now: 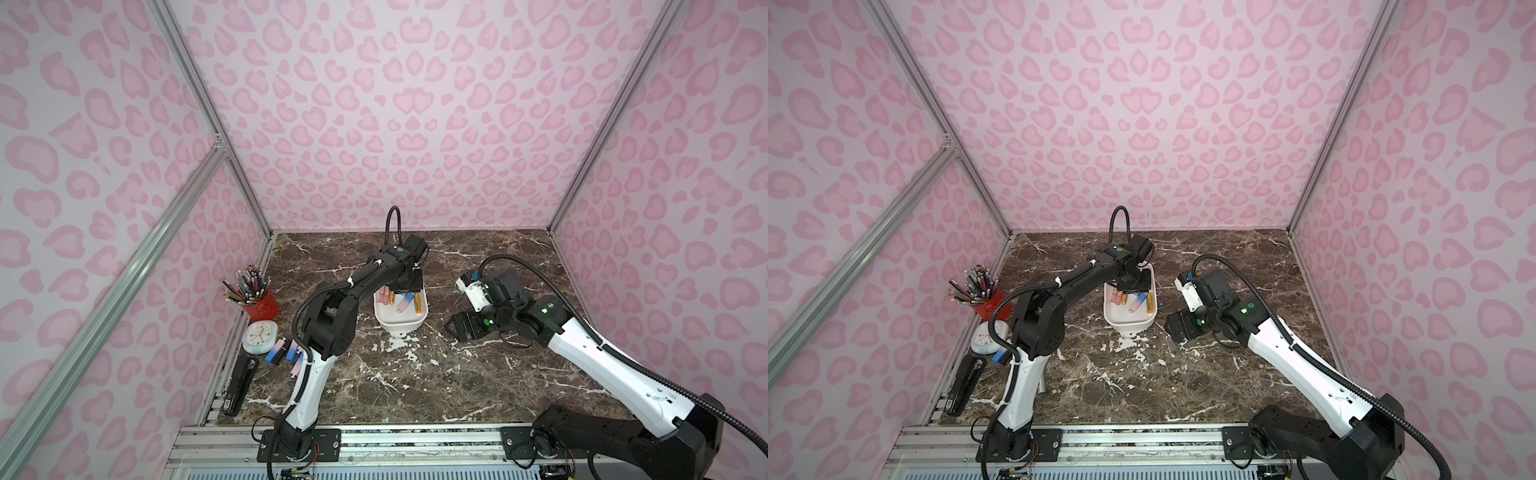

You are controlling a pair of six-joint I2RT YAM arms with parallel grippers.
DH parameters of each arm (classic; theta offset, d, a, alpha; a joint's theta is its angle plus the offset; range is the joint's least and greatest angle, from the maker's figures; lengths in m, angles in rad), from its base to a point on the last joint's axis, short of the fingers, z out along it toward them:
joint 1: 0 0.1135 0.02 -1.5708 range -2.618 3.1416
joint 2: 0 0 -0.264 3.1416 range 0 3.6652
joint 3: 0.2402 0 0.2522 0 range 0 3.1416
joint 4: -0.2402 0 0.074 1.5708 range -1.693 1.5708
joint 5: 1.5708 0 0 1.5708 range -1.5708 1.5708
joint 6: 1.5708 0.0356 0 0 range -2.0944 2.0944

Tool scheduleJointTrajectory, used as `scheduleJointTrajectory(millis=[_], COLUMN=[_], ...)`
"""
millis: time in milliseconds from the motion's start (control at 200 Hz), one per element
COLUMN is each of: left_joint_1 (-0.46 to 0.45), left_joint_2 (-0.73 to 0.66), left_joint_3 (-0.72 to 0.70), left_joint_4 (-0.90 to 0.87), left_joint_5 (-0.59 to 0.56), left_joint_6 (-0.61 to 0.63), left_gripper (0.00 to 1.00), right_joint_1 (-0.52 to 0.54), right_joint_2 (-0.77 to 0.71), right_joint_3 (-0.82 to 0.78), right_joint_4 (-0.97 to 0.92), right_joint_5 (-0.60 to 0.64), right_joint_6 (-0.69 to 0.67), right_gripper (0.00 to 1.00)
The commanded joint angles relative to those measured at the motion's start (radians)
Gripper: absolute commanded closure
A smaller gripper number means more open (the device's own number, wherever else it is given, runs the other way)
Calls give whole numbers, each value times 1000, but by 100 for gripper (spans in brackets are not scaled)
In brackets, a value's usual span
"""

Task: Put the lipstick into the storage box
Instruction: Place the lipstick in the storage box, then pick up the lipstick at the center of the board.

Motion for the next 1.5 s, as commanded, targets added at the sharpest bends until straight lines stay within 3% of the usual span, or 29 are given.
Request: scheduleJointTrajectory(millis=[0, 120, 290, 400, 600, 865, 1495], left_joint_1=[7, 36, 84, 87, 103, 164, 287], left_joint_2=[-123, -320, -637, -767, -869, -957, -1041], left_joint_3=[-79, -320, -750, -906, -1011, -1187, -1346], left_joint_4=[-18, -18, -5, -39, -141, -75, -1], left_joint_5=[-78, -129, -157, -187, -234, -199, -141], left_joint_6=[-8, -49, -206, -301, -422, -522, -518], left_gripper=[59, 59, 58, 57, 55, 51, 47], right_joint_1=[-1, 0, 1, 2, 8, 9, 7], right_joint_2=[30, 70, 106, 131, 167, 190, 269], right_joint_3=[33, 56, 52, 47, 40, 41, 101], right_joint_4=[-14, -2, 55, 89, 133, 166, 129], right_joint_5=[-12, -30, -72, -107, -144, -169, -189], right_joint_6=[-23, -28, -16, -11, -16, -18, -57], right_gripper=[1, 1, 1, 1, 1, 1, 1])
